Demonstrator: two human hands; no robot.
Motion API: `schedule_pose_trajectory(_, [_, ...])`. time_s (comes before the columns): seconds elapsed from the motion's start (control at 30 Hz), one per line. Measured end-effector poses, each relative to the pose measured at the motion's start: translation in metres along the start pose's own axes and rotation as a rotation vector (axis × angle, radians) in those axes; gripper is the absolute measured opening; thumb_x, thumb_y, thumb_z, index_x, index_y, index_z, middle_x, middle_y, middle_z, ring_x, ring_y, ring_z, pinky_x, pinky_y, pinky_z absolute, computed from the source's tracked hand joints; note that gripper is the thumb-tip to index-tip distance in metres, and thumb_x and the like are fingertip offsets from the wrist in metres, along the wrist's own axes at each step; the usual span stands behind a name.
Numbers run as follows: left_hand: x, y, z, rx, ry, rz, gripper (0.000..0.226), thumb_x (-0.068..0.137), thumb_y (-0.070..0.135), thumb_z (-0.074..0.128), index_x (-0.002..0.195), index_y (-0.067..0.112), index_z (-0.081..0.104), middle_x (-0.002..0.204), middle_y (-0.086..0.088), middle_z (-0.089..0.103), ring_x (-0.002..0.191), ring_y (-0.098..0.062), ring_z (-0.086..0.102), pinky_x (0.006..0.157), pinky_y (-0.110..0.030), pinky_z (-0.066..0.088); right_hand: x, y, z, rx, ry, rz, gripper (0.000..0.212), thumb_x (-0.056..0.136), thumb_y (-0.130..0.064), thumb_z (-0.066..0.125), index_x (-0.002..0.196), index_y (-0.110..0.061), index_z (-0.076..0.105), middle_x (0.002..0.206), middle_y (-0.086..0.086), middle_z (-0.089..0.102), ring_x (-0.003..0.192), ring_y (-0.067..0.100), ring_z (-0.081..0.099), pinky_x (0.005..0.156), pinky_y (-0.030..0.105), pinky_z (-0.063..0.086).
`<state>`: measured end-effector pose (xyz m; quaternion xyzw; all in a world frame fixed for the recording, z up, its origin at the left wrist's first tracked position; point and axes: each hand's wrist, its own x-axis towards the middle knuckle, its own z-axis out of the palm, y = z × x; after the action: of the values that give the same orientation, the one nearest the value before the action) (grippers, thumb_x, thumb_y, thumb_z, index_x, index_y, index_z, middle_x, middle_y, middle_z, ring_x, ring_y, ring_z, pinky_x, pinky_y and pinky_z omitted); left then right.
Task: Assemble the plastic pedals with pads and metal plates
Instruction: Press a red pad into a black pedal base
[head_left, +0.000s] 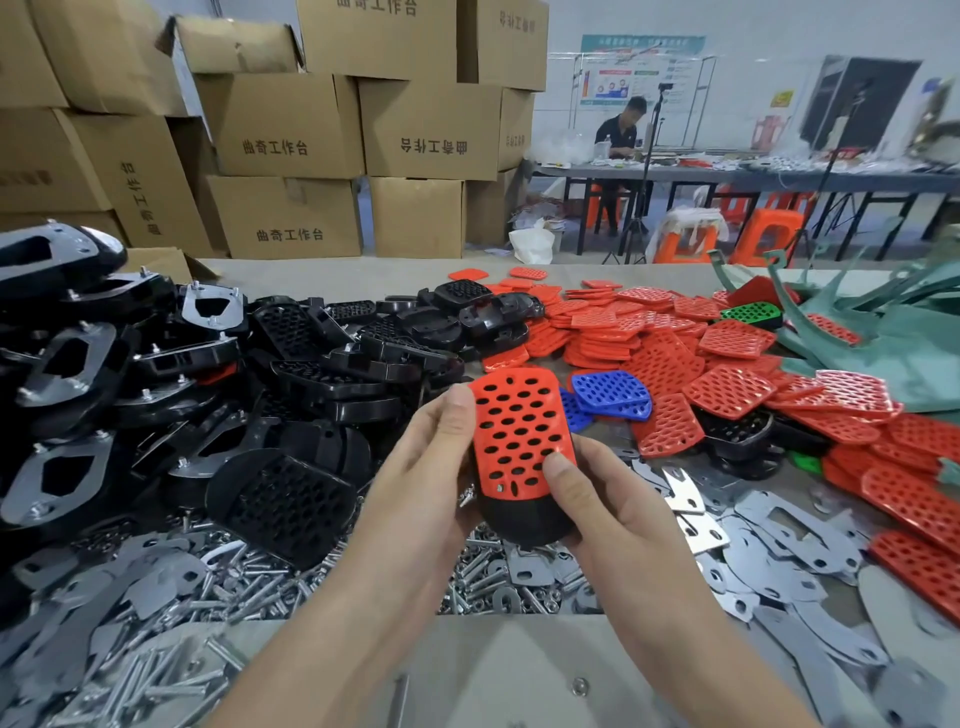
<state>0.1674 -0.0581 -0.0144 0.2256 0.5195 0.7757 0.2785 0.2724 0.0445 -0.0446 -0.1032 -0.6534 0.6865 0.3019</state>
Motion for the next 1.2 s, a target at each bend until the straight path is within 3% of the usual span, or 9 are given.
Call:
schedule_pose_trajectory(0.2, [0.010,0.007,-0.010,0.104,-0.149,-0.068,0.052,0.066,0.072,0.068,0.096,0.031,0.081,0.099,-0.004,0.079,0.092,-0.019,0.076,0.069,-0.029,0.060,0.000,0.005,0.000,0.065,0.041,0.074,0.019,0.097,-0.039,0.062,0.112,-0.032,0.070,0.110,-0.005,0.077,0.103,0.017,0.075,0.085,0.044,0.063])
schedule_pose_trajectory(0.27, [0.013,0.005,-0.011,0.100,-0.192,-0.096,0.056,0.061,0.075,0.071,0.094,0.031,0.081,0.097,-0.003,0.079,0.090,-0.019,0.076,0.067,-0.030,0.060,-0.001,0.003,0.001,0.051,0.057,0.083,0.023,0.095,-0.045,0.057,0.112,-0.035,0.069,0.110,-0.004,0.077,0.104,0.018,0.075,0.092,0.052,0.060])
schedule_pose_trajectory(0.4, [0.015,0.003,-0.015,0.075,-0.243,-0.124,0.061,0.059,0.073,0.080,0.096,0.025,0.082,0.098,-0.006,0.079,0.092,-0.019,0.076,0.072,-0.033,0.060,-0.004,-0.007,-0.001,-0.014,0.014,0.067,0.032,0.081,-0.067,0.065,0.103,-0.045,0.068,0.107,-0.004,0.078,0.099,0.019,0.075,0.086,0.035,0.061])
schedule_pose_trajectory(0.5, [0.013,0.003,-0.017,0.127,-0.198,-0.072,0.045,0.075,0.063,0.073,0.094,0.024,0.082,0.095,-0.008,0.079,0.090,-0.021,0.076,0.076,-0.034,0.060,-0.004,-0.008,-0.004,-0.015,-0.019,0.086,0.026,0.082,-0.060,0.070,0.100,-0.042,0.071,0.106,-0.001,0.078,0.096,0.019,0.076,0.074,0.025,0.060])
schedule_pose_trajectory(0.6, [0.008,0.003,-0.015,0.260,-0.138,0.019,0.037,0.095,0.049,0.053,0.106,0.022,0.077,0.103,-0.006,0.078,0.100,-0.023,0.074,0.089,-0.040,0.056,-0.004,-0.007,-0.007,-0.016,-0.047,0.109,0.042,0.072,-0.068,0.071,0.103,-0.040,0.073,0.107,0.002,0.078,0.099,0.021,0.075,0.078,0.029,0.060])
schedule_pose_trajectory(0.73, [0.003,0.003,-0.011,0.285,-0.065,0.070,0.027,0.106,0.027,0.045,0.111,0.024,0.072,0.102,-0.002,0.078,0.098,-0.019,0.074,0.077,-0.025,0.058,-0.004,-0.003,-0.010,-0.011,-0.104,0.134,0.059,0.068,-0.080,0.075,0.111,-0.040,0.073,0.116,0.001,0.077,0.109,0.020,0.073,0.093,0.037,0.058])
schedule_pose_trajectory(0.93, [0.000,0.003,-0.002,0.188,0.026,0.007,0.029,0.106,0.019,0.045,0.105,0.019,0.074,0.097,-0.005,0.078,0.092,-0.020,0.074,0.079,-0.037,0.057,-0.002,0.000,-0.011,0.025,-0.126,0.145,0.060,0.071,-0.075,0.076,0.118,-0.038,0.071,0.124,0.003,0.074,0.116,0.022,0.070,0.101,0.047,0.053])
schedule_pose_trajectory(1.03, [-0.002,0.006,-0.002,0.301,0.015,0.100,0.026,0.105,0.022,0.048,0.105,0.025,0.073,0.096,-0.004,0.077,0.094,-0.024,0.072,0.084,-0.041,0.059,-0.002,0.001,-0.010,0.059,-0.133,0.181,0.055,0.074,-0.069,0.077,0.116,-0.035,0.073,0.121,0.005,0.075,0.114,0.025,0.071,0.102,0.053,0.052])
schedule_pose_trajectory(1.2, [-0.009,0.013,0.002,0.461,-0.047,0.302,0.019,0.104,0.025,0.049,0.103,0.029,0.068,0.079,0.002,0.072,0.068,-0.005,0.060,0.064,-0.023,0.051,-0.003,0.000,-0.006,0.071,-0.074,0.254,0.032,0.083,-0.048,0.065,0.108,-0.031,0.077,0.110,0.009,0.078,0.101,0.030,0.076,0.099,0.062,0.053])
